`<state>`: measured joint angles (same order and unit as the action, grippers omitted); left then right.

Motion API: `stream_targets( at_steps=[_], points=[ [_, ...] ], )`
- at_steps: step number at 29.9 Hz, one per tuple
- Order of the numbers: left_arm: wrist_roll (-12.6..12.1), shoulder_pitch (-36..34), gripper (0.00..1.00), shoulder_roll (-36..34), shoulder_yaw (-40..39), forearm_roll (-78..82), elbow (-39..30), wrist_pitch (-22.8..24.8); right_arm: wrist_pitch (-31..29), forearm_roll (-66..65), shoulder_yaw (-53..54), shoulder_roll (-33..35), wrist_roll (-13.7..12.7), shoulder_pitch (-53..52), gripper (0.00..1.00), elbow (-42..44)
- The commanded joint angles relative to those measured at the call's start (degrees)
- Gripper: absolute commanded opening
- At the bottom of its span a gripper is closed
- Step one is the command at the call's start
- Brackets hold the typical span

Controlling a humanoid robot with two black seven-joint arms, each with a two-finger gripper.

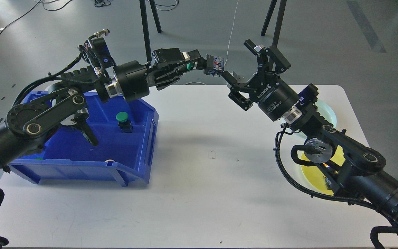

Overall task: Pass button and place on color plate
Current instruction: 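Grasp the button from the left gripper with the right gripper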

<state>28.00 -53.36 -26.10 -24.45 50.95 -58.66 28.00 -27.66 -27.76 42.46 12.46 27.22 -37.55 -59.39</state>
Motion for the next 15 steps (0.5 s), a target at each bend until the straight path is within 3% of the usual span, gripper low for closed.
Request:
stream_targets(
  at_steps=[1,11,15],
  points=[
    [0.0,-0.07,0.23,0.0,0.02,-0.24,0.21,0.0,-0.29,-0.01,-1.32,-0.85,0.02,-0.68,0.99,0.24],
    [0.0,-0.07,0.23,0.18,0.02,-0.33,0.48,0.0,-0.34,-0.1,-1.59,-3.58,0.11,-1.2,0.97,1.21],
    [0.0,-0.07,0.23,0.18,0.02,-0.41,0.48,0.0,-0.34,-0.1,-1.5,-3.67,0.2,-1.2,0.86,1.21]
  ],
)
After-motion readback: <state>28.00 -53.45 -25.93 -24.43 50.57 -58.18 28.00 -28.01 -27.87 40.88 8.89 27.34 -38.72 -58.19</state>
